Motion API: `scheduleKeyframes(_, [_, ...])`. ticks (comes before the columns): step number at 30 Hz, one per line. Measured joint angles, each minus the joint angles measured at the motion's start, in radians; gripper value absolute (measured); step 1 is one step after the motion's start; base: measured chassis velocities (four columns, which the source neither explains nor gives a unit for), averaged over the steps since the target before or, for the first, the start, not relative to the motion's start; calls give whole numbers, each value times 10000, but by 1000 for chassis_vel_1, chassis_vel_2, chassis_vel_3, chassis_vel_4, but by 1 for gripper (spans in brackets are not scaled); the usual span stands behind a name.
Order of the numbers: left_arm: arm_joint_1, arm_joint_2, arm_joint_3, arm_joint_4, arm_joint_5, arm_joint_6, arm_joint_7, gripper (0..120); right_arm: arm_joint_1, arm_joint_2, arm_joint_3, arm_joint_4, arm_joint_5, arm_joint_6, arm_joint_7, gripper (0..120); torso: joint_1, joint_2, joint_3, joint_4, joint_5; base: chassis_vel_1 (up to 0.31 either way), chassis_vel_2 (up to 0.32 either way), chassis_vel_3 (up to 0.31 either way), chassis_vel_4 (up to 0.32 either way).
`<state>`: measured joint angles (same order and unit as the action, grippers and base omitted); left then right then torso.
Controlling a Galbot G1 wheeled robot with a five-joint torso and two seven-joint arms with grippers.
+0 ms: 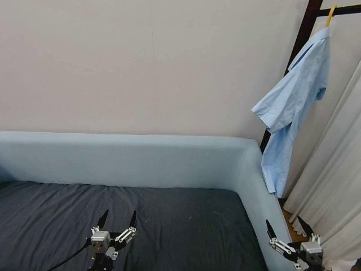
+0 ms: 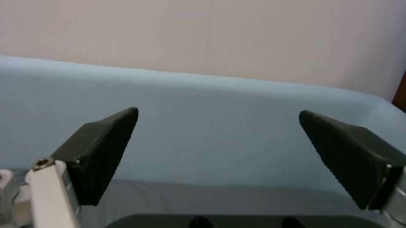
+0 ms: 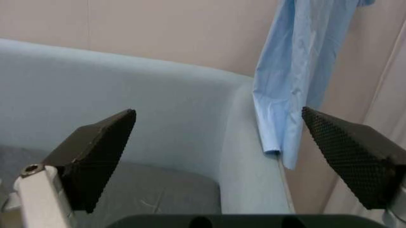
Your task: Pick up the clothes from the sofa and hang them on the clothes hanger.
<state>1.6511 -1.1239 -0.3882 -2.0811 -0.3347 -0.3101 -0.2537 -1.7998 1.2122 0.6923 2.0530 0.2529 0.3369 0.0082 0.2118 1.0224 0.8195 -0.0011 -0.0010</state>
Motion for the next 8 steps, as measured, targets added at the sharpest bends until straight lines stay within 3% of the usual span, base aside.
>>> scheduleKeyframes(8, [0,0,0,0,0,0,0,100,535,-140,-196,293,467,-368,172,100,1,0,1,0,1,0,0,0,0])
